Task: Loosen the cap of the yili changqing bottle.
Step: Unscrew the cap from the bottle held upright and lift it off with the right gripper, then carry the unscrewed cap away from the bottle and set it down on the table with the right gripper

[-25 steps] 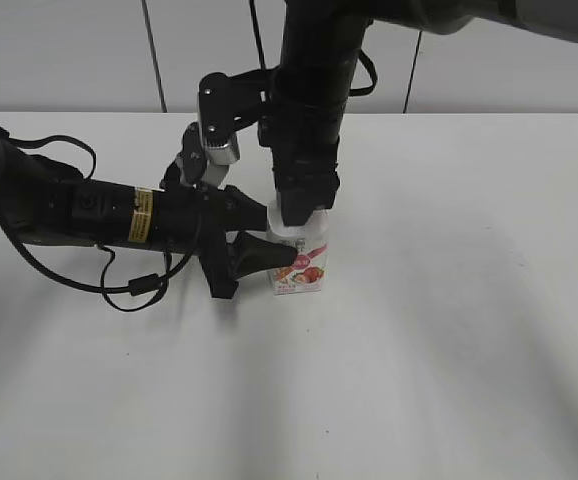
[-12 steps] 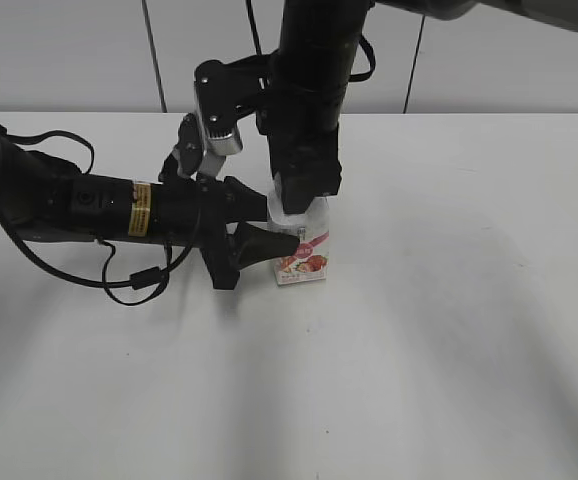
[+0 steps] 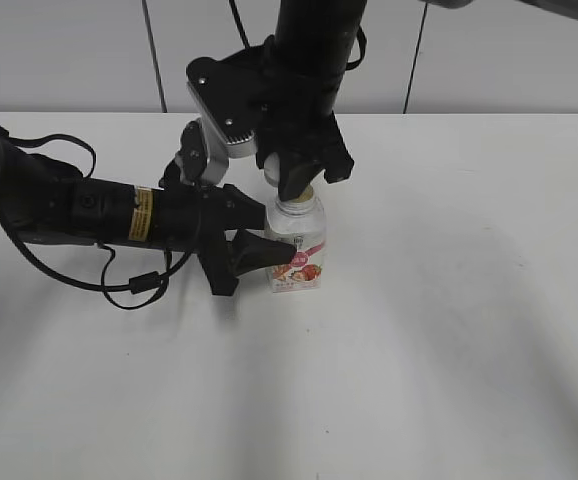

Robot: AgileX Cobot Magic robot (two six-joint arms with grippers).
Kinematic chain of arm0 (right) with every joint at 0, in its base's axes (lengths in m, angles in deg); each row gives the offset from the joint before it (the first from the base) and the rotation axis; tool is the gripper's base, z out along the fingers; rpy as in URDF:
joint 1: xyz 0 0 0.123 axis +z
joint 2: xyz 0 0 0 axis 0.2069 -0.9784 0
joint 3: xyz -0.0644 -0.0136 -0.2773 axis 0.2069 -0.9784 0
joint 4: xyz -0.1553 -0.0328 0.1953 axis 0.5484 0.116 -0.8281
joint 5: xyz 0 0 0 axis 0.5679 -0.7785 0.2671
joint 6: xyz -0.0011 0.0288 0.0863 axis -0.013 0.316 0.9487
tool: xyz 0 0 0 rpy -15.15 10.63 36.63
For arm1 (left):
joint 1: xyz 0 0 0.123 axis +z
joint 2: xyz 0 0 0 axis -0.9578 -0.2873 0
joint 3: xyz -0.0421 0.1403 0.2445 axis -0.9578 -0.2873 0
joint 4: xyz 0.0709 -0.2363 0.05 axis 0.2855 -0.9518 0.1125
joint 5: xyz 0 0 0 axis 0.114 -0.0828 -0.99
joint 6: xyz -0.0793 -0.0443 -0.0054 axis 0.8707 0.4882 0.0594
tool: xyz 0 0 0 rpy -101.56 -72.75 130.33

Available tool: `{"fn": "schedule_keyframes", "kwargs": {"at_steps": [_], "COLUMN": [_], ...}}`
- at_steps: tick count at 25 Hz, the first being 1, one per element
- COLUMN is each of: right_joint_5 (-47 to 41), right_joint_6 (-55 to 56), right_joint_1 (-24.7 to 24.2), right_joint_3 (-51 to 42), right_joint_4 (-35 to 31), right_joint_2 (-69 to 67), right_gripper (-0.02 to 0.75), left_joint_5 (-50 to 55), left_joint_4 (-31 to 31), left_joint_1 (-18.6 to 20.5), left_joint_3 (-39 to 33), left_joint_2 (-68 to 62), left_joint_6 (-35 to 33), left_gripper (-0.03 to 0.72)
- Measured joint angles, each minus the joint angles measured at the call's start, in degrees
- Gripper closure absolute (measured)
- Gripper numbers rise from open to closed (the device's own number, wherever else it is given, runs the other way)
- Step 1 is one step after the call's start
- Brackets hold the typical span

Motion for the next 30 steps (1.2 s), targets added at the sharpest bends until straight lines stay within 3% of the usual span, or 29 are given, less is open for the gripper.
{"fn": "schedule_keyframes", "kwargs": {"at_steps": [5, 14, 17, 25, 30], "right_joint_5": [0.69, 0.75, 0.75, 0.75, 0.75], "right_joint_6": [2.13, 20.04, 30.94, 76.81, 86.62], "right_joint_1": [0.04, 0.04, 0.04, -0.23, -3.28], "right_joint_3": [0.25, 0.25, 0.25, 0.31, 0.25], "right_joint_4": [-0.48, 4.27, 4.37, 10.74, 9.82], "right_joint_2": [0.25, 3.06, 5.59, 6.87, 6.87], "right_gripper": [0.352, 0.353, 0.353, 0.353, 0.353], "left_joint_5": [0.0, -0.04, -0.04, -0.04, -0.04], "left_joint_4": [0.1, 0.1, 0.1, 0.1, 0.1], "left_joint_1": [0.0, 0.0, 0.0, 0.0, 0.0], "left_joint_3": [0.0, 0.0, 0.0, 0.0, 0.0], "left_joint_2": [0.0, 0.0, 0.0, 0.0, 0.0], "left_joint_6": [-0.06, -0.06, -0.06, -0.06, -0.06], "left_gripper": [0.319, 0.319, 0.319, 0.319, 0.319]}}
